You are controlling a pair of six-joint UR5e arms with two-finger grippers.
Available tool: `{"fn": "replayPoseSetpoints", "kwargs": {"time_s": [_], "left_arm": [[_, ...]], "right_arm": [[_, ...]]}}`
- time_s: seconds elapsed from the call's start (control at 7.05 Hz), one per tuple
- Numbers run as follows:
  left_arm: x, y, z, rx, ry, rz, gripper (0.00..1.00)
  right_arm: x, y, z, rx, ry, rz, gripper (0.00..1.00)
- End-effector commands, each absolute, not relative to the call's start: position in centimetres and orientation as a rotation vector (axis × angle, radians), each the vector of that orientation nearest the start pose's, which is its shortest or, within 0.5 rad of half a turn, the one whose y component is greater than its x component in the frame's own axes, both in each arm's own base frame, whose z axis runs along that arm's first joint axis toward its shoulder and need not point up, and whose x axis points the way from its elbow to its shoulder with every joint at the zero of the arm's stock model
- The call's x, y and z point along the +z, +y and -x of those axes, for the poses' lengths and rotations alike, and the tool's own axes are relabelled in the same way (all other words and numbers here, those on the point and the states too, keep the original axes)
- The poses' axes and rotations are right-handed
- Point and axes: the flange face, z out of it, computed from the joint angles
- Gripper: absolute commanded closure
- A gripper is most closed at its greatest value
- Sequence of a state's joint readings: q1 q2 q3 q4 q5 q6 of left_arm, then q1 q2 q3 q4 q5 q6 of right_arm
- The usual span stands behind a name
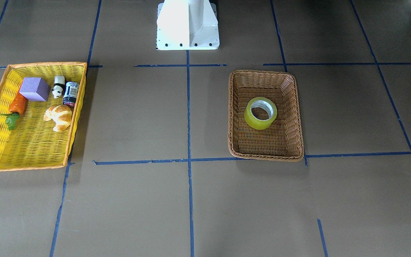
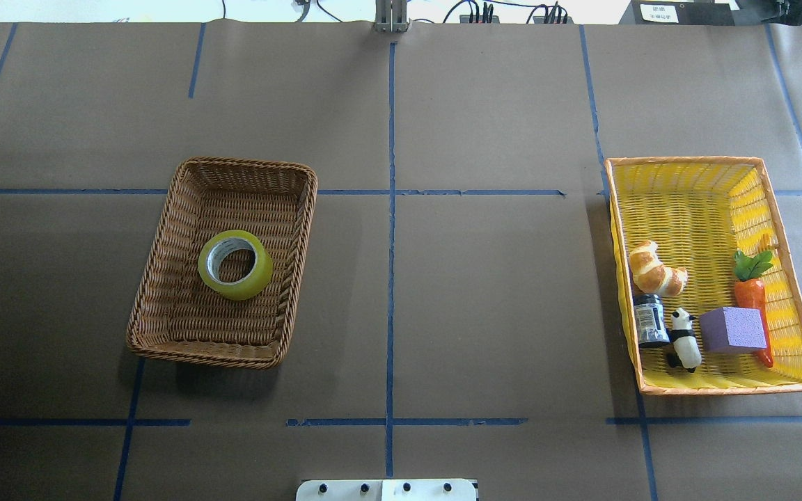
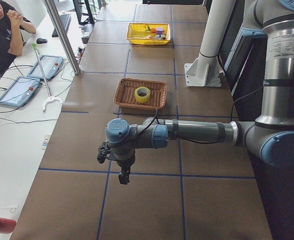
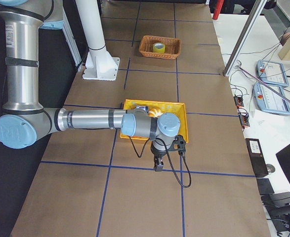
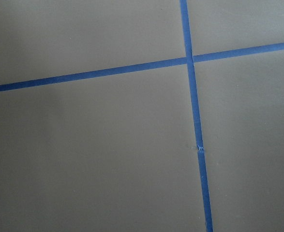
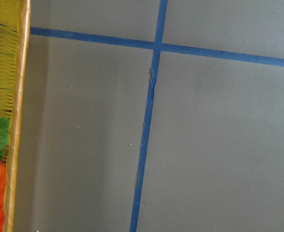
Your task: Move tape to another basket
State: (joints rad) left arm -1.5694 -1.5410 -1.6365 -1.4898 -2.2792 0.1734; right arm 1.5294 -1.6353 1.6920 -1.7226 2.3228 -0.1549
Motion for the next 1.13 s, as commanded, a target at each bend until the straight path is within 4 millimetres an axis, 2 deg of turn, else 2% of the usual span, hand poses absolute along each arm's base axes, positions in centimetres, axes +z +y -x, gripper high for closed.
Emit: {"fn": "replayPoseSetpoints", "kwargs": {"time_s": [0.0,0.57,0.99], "left_arm": [[64.9,-47.6,6.8,0.156,0.713,-0.029,0.00],[65.1,-47.8,6.6,0.161,0.708,-0.025,0.00],[64.1,-48.7,6.6,0.170,0.704,-0.044,0.00]], "right_arm": [[64.5,-45.9,-4.6,-0.151,-0.763,0.046,0.00],[64.7,-45.9,-4.6,-0.151,-0.764,0.050,0.00],[64.6,-46.3,-4.4,-0.155,-0.763,0.048,0.00]]}}
